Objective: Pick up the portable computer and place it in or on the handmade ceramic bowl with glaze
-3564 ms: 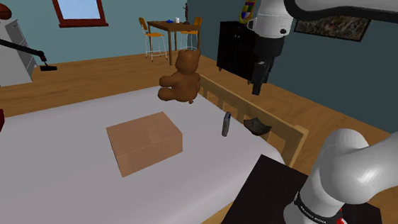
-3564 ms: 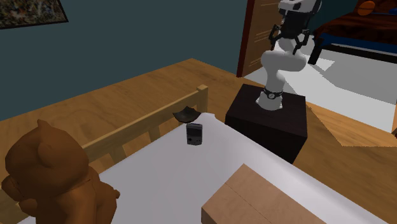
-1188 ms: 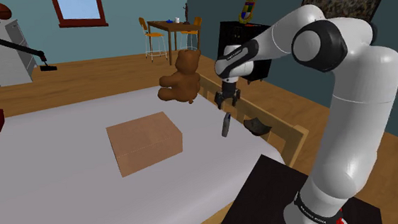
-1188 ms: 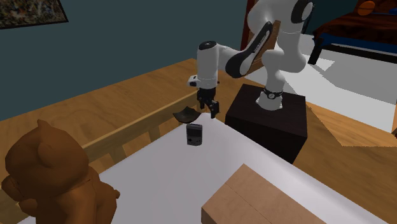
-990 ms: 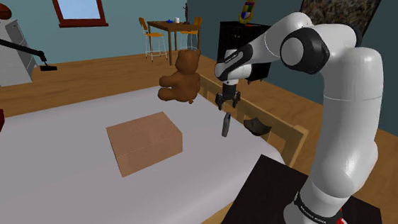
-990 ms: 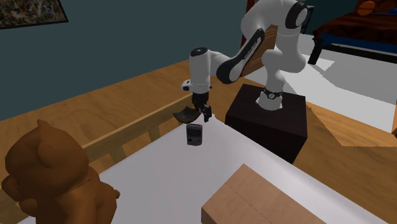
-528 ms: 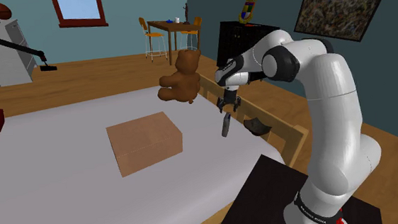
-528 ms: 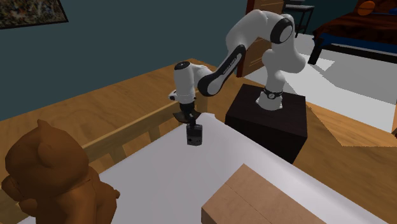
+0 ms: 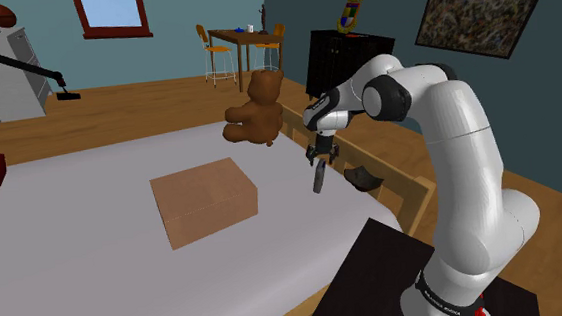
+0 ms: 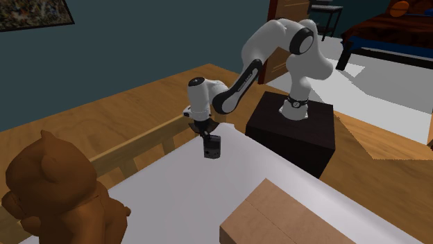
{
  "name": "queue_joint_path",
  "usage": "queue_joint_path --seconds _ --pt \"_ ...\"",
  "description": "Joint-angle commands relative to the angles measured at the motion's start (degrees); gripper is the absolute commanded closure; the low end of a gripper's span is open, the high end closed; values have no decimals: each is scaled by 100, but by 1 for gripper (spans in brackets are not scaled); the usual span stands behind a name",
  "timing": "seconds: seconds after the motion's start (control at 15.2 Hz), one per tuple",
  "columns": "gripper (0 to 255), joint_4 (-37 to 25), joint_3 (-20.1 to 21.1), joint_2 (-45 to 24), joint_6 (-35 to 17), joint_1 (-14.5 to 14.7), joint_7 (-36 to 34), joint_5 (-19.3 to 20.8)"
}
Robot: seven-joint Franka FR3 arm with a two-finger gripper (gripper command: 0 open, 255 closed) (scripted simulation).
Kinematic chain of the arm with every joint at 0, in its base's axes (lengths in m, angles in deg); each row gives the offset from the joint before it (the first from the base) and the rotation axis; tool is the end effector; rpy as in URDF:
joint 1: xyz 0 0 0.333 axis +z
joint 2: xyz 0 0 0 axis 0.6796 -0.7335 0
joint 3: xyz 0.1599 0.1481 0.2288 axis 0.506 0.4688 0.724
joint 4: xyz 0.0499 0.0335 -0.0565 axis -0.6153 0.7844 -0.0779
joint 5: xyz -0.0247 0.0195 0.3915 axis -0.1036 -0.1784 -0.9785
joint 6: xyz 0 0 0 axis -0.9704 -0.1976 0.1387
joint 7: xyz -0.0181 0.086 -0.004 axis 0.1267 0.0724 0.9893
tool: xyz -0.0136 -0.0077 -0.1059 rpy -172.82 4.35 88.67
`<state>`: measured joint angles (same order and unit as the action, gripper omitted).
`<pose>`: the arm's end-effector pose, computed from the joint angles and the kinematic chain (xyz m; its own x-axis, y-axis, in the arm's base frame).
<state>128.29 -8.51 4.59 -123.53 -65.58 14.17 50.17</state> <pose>0.5476 -0.3931 0.2118 0.7248 -0.6864 -0.0600 -0.6883 -0.7252 -0.0183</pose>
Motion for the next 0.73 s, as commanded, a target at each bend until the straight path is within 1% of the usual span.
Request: queue_joint_path --seconds 0.0,0.46,0.53,0.66 --pt "0 -18 13 -67 -49 -16 14 -18" --pt "0 -19 13 -66 -48 -16 14 -18" --pt "255 -19 13 -66 -48 -16 14 -18" --pt "255 -19 13 -66 -48 -16 14 -18"
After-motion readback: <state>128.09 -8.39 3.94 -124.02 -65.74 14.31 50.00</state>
